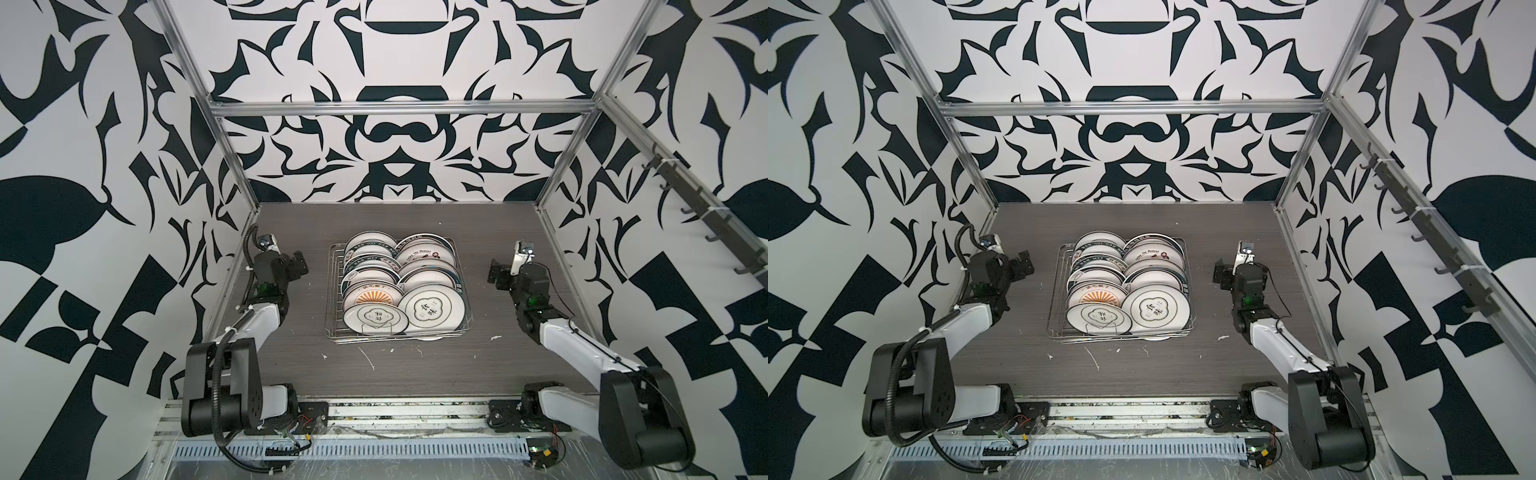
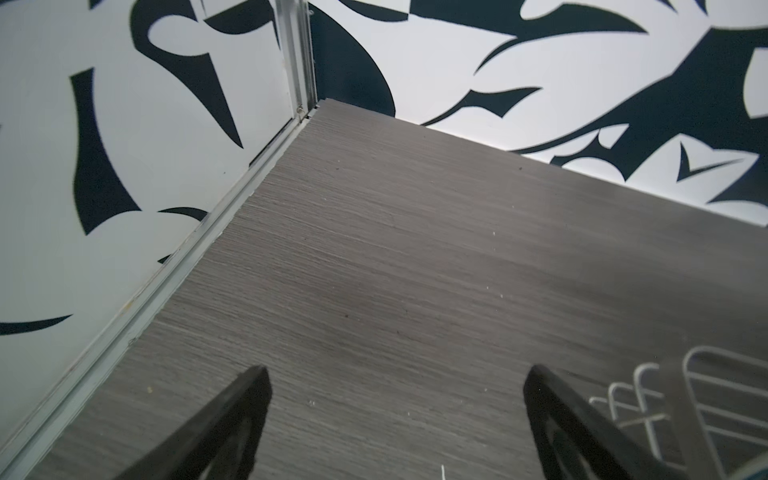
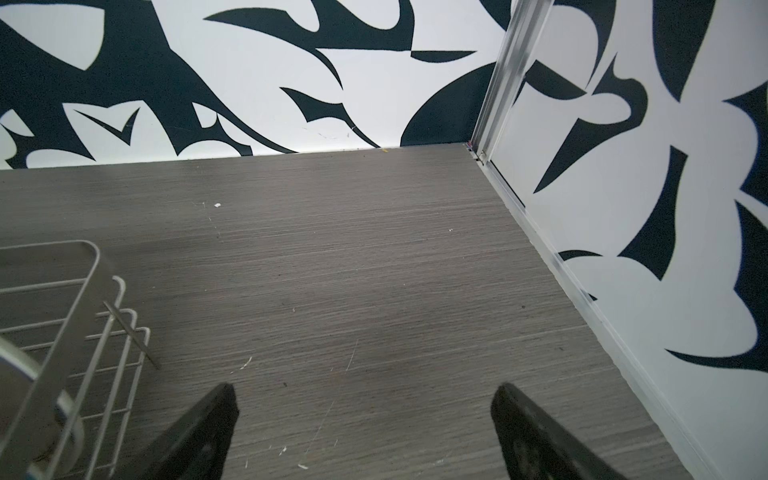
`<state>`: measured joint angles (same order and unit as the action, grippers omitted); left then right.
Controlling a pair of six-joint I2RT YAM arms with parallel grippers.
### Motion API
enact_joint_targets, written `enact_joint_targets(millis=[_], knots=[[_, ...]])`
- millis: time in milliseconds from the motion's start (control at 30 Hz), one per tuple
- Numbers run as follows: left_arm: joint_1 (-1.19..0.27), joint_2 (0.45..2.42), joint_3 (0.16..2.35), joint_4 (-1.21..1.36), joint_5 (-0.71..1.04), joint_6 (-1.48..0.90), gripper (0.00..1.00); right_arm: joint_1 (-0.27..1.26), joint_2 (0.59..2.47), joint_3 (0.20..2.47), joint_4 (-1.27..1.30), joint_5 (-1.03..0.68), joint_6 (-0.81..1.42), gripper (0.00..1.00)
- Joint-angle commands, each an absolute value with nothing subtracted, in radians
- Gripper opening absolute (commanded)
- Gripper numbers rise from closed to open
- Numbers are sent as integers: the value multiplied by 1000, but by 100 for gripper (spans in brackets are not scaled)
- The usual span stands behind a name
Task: Unload the plates from the dish rack
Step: 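Raise both arms and move both grippers toward the dish rack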
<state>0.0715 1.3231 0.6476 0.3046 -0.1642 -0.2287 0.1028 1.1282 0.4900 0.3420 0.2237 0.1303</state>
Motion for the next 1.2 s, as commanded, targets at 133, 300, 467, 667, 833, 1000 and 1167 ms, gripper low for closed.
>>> enact_joint_targets(millis=[133,300,467,667,833,1000,1167], knots=[[68,1249,805,-146,-87,-466,99,110,1077,724,-99,109,312,100],[66,1192,813,-282,32,-568,99,132,1100,855,-296,-10,361,100],[65,1143,818,-390,139,-642,99,185,1178,1001,-476,-56,359,100],[41,1143,847,-515,235,-686,99,273,1337,1159,-630,-54,326,99],[-2,1149,864,-563,251,-686,99,280,1415,1215,-657,-59,325,98],[-35,1187,859,-564,273,-692,97,279,1481,1261,-664,-72,315,95],[-49,1208,858,-560,264,-696,95,279,1538,1286,-658,-72,309,93]])
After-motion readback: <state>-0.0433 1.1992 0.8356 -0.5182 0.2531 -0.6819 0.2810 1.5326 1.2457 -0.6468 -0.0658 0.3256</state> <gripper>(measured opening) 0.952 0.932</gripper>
